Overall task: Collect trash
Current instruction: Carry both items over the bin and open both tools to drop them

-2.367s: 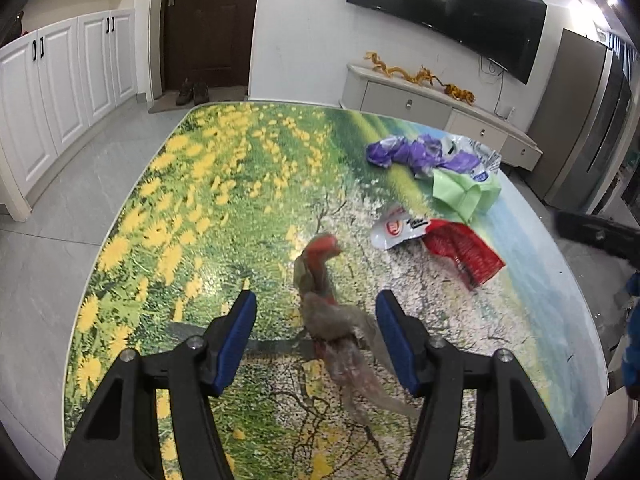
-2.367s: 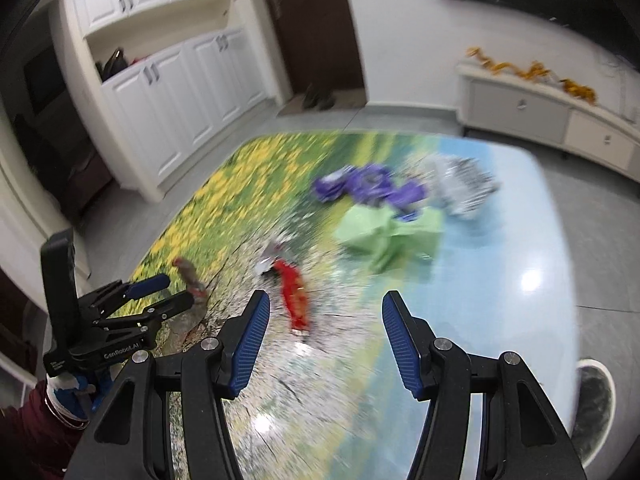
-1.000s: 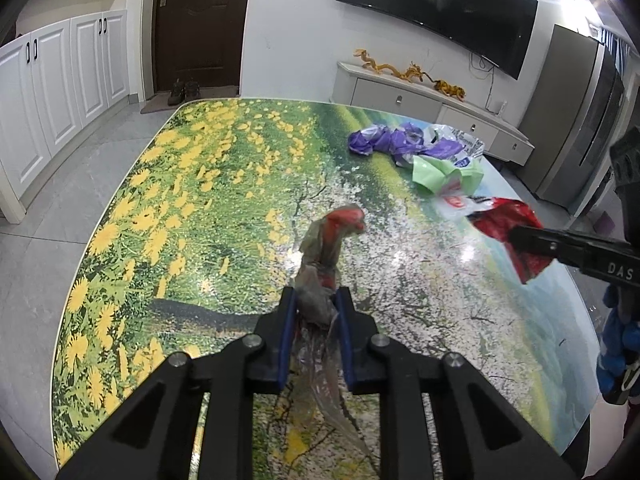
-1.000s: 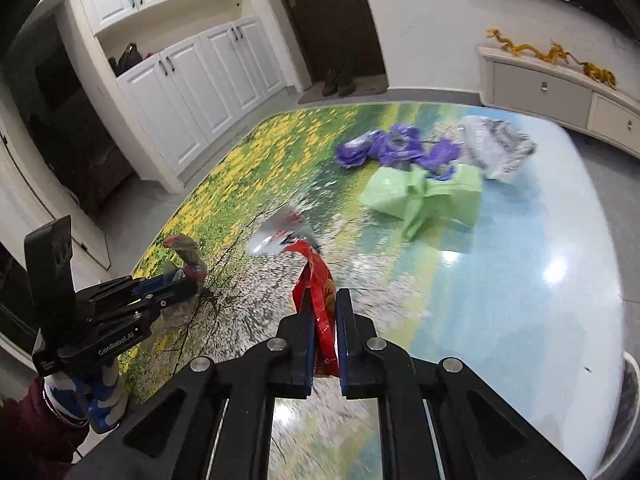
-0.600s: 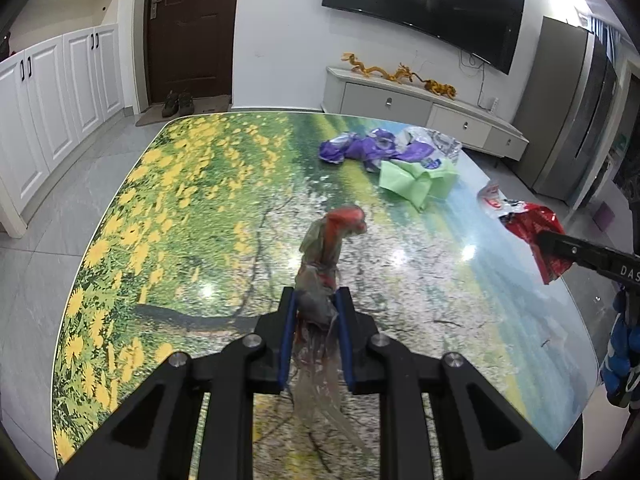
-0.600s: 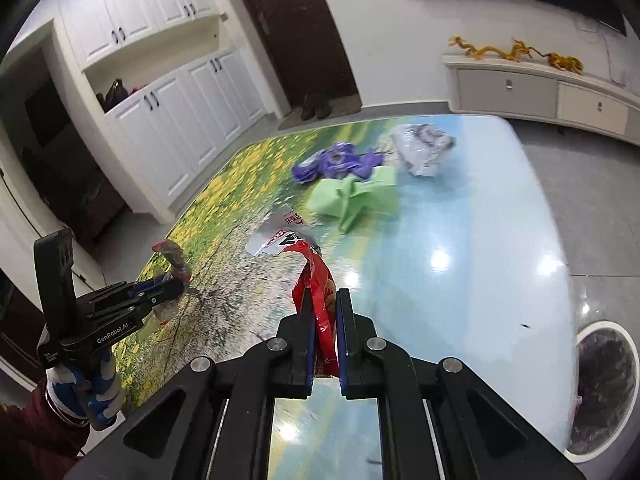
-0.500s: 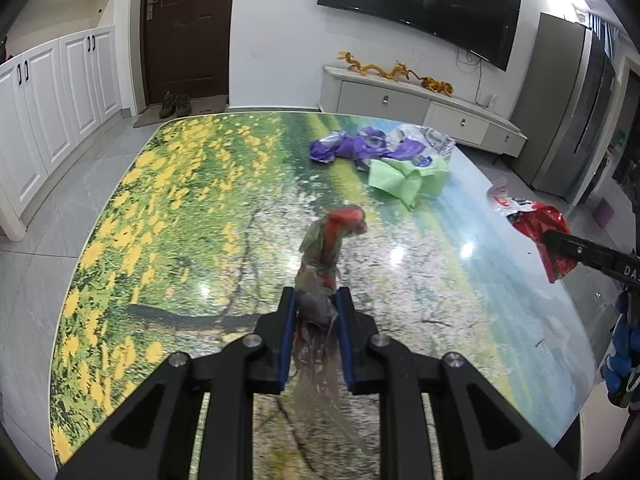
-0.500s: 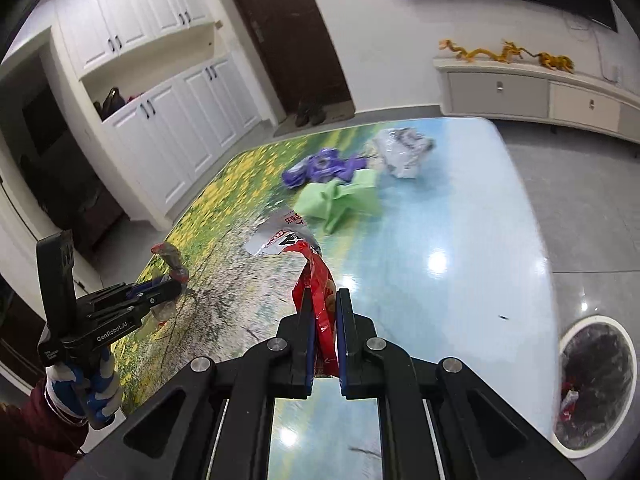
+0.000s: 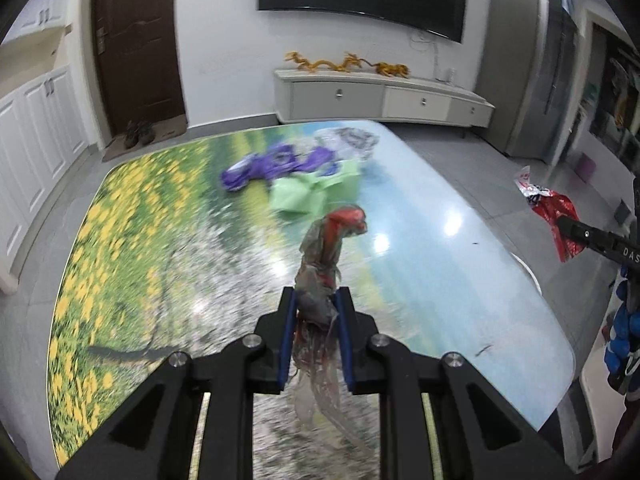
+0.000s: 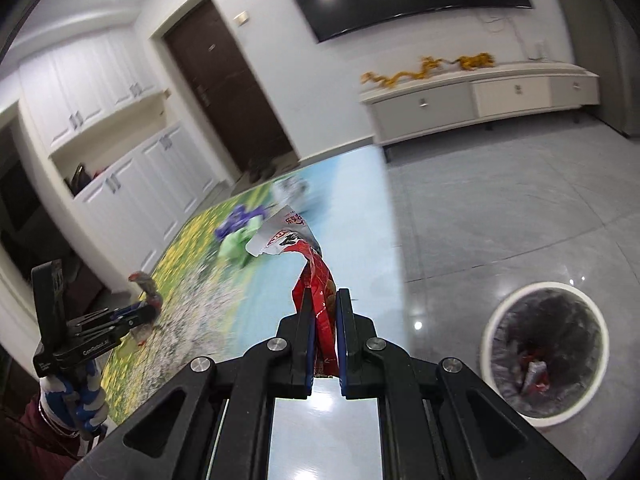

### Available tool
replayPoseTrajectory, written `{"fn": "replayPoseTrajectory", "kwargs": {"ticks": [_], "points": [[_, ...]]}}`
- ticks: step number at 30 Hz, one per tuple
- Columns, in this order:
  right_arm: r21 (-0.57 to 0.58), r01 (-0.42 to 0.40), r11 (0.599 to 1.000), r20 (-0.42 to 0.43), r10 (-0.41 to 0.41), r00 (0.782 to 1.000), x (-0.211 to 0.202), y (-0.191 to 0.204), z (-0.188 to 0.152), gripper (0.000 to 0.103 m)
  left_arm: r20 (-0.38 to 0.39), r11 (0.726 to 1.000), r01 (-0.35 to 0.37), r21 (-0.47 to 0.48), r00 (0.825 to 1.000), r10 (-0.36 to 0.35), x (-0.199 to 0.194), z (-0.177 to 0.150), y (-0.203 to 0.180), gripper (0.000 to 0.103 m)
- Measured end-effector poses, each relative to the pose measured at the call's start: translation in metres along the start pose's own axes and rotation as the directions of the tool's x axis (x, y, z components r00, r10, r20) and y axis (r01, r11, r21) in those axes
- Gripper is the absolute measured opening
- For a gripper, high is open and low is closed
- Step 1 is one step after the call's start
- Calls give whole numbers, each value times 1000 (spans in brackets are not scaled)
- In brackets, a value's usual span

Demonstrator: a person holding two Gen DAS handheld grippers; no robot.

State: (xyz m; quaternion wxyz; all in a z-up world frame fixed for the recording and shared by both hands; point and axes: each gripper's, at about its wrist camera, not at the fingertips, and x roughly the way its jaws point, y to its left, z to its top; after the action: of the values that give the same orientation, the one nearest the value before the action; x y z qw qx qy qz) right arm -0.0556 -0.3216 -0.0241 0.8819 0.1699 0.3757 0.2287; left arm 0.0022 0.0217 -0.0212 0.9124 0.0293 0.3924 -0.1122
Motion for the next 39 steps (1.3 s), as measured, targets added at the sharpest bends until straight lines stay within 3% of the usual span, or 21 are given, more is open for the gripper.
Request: {"fn": "replayPoseTrajectory", "kwargs": {"ticks": [9, 21, 27, 34, 36, 39], "points": [[176, 111, 978, 75, -126, 989, -46, -88, -11, 9, -21, 976, 80, 202, 997, -78, 25, 38, -87, 19], [356, 230, 906, 19, -254, 967, -45, -183, -31, 9, -102, 864, 245, 440, 969, -223, 91, 80, -250, 19], [406, 263, 875, -29, -276, 961, -31, -221, -36, 11, -185, 826, 327, 459, 944, -271, 133, 85, -317, 20], [431, 311, 847, -90, -302, 949, -10, -251, -38, 14, -284, 800, 432, 417, 898, -337, 169, 89, -361, 21], [435, 326, 839, -104, -313, 944, -7, -256, -40, 22, -298, 799, 449, 401, 888, -350, 175, 89, -368, 32], [440, 335, 833, -109, -320, 941, -9, -259, -43, 25, -294, 800, 455, 392, 886, -359, 177, 92, -371, 47]]}}
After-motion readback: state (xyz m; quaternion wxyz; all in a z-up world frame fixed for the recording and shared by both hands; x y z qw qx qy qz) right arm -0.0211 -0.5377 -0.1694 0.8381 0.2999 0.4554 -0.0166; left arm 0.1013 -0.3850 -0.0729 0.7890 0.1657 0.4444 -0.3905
